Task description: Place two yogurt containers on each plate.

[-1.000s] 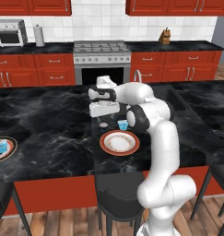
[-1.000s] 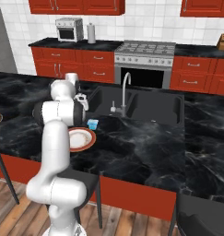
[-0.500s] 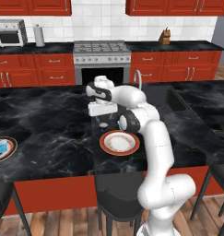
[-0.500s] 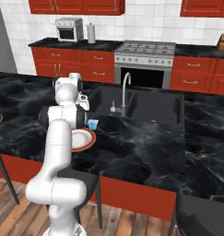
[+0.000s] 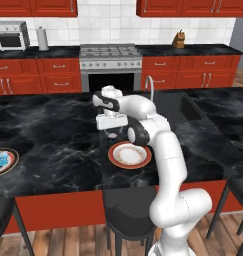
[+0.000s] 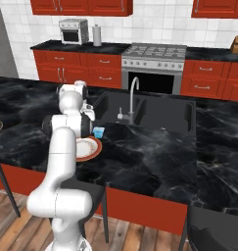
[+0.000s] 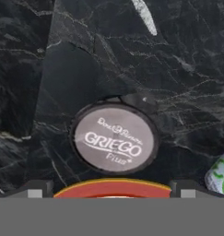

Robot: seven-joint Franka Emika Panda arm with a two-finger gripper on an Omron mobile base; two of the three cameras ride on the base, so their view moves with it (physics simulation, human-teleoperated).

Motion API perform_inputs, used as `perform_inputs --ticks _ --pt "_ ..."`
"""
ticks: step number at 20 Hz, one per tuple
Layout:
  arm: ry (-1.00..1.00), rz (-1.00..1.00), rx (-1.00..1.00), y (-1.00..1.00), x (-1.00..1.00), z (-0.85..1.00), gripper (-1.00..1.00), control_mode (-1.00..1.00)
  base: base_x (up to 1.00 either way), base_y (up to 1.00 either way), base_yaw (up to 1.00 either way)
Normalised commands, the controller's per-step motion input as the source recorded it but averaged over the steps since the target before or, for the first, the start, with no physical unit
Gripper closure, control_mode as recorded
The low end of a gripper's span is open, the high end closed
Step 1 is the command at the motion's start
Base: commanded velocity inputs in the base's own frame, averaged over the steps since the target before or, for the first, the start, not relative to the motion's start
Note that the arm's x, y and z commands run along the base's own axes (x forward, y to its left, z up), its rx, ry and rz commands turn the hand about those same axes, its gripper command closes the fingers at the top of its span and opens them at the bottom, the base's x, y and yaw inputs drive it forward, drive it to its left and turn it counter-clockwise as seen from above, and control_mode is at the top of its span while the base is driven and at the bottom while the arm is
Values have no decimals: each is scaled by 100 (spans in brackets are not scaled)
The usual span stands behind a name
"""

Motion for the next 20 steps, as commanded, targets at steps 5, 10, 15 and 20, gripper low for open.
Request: perform_inputs --ticks 5,10,15,20 --pt "-5 4 10 -19 -46 -10 -100 -100 0 0 0" --pt "-8 3 7 9 -2 -13 -100 -100 0 0 0" --pt "-1 0 0 18 17 1 -100 -100 0 0 0" --pt "0 0 0 2 30 0 -100 -100 0 0 0"
